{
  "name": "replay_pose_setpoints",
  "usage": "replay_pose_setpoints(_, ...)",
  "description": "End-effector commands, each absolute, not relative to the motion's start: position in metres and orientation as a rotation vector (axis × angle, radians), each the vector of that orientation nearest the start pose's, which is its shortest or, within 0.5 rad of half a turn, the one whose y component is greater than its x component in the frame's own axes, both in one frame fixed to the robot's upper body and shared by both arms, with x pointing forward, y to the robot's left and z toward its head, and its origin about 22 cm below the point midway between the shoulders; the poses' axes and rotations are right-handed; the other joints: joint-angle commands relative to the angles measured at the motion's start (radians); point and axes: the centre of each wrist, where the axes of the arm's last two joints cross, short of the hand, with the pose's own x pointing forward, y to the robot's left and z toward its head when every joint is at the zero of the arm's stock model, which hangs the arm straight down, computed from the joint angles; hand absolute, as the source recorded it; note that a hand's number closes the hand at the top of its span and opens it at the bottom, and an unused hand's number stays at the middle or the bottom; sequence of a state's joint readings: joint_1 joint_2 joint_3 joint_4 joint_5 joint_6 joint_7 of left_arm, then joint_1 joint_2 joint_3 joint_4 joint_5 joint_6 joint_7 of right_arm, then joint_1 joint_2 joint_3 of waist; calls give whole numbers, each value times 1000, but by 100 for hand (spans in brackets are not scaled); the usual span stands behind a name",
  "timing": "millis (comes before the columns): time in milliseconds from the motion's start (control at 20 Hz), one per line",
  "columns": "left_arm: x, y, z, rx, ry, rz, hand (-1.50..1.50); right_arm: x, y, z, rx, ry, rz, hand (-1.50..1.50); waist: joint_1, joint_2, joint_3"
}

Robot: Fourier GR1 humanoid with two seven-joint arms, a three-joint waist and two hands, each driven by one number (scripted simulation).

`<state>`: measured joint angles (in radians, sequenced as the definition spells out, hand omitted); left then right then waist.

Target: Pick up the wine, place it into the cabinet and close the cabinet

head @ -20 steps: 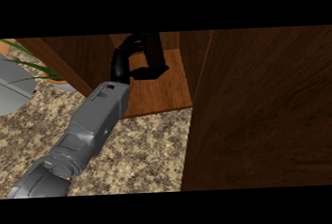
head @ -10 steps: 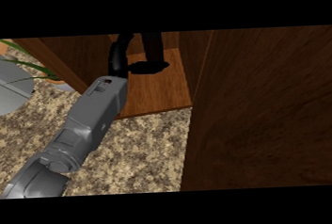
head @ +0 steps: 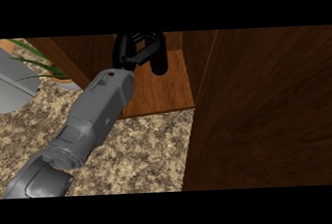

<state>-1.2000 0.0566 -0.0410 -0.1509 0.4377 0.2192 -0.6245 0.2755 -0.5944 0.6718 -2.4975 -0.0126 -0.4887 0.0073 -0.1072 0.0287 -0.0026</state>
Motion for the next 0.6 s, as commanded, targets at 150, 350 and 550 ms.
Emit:
replay_pose_setpoints(150,446,96,69,-225,-1845,-28,-150,67,-195,187,271,-1962,189,-150,38,-15,0)
replay_pose_setpoints(350,447,84,79,-251,-1839,-30,-150,76,-198,182,237,-1968,177,-150,54,-16,2)
replay_pose_setpoints(550,445,79,78,-261,-1825,-33,-150,69,-197,181,261,-1950,160,-150,48,-24,3)
